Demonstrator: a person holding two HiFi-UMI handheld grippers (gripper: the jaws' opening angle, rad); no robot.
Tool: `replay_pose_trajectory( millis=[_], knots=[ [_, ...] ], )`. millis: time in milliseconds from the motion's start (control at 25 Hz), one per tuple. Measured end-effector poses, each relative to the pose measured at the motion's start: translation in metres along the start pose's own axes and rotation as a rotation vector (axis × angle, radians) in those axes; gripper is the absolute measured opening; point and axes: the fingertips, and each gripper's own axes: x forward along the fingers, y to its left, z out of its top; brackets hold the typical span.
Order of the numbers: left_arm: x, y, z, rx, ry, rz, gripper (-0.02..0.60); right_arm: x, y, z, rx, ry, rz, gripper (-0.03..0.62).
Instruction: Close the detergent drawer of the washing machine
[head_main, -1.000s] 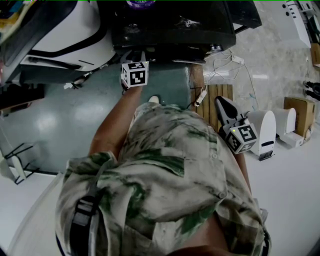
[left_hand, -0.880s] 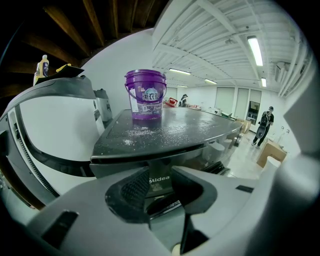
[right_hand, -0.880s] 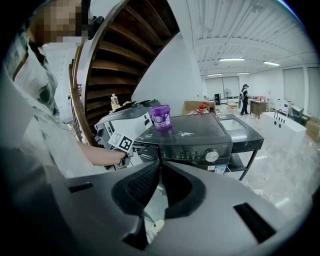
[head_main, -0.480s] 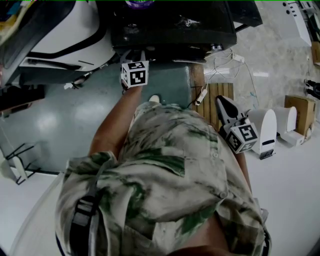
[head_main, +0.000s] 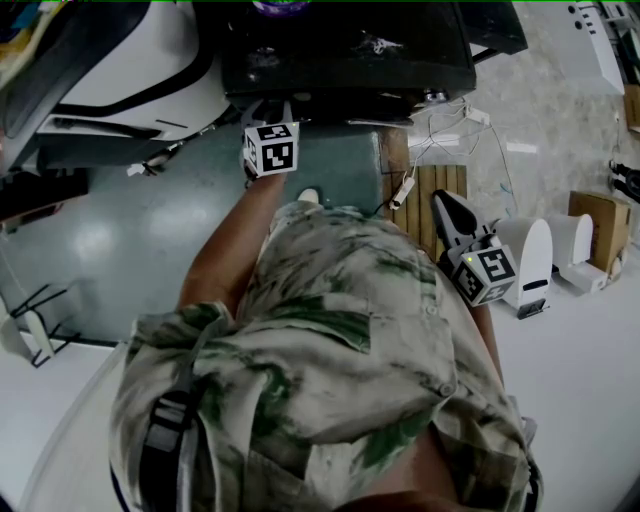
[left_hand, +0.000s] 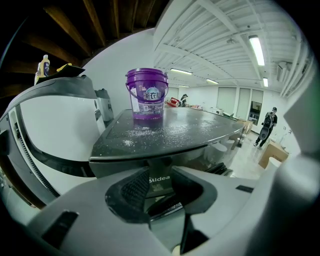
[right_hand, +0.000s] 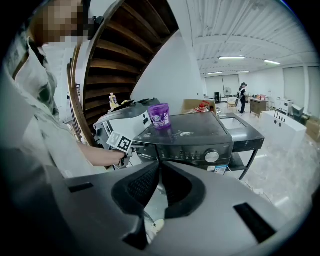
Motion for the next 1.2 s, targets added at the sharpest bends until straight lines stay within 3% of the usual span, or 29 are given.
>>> replay_pose_trajectory(
  millis=[560,600,920,1200],
  knots=[
    [0.009,0.003,0.001,-0.015,0.0,0.027,0.153,0.008,-0.001,-0.001,0.006,0.014,0.009,0.038],
    [0.01,0.004,0.002,-0.019,0.002,0.031,0.123,0.009,0.0,-0.001,0.005,0.015,0.01,0.038],
    [0.011,0.004,0.001,0.011,-0.003,0.016,0.133,0.008,0.005,-0.006,0.005,0.014,0.019,0.038],
    [-0.02,-0.004,0.001,-0.001,-0.015,0.049,0.132,-0.01,0.001,-0.014,-0.033,0.015,0.077,0.038]
  ],
)
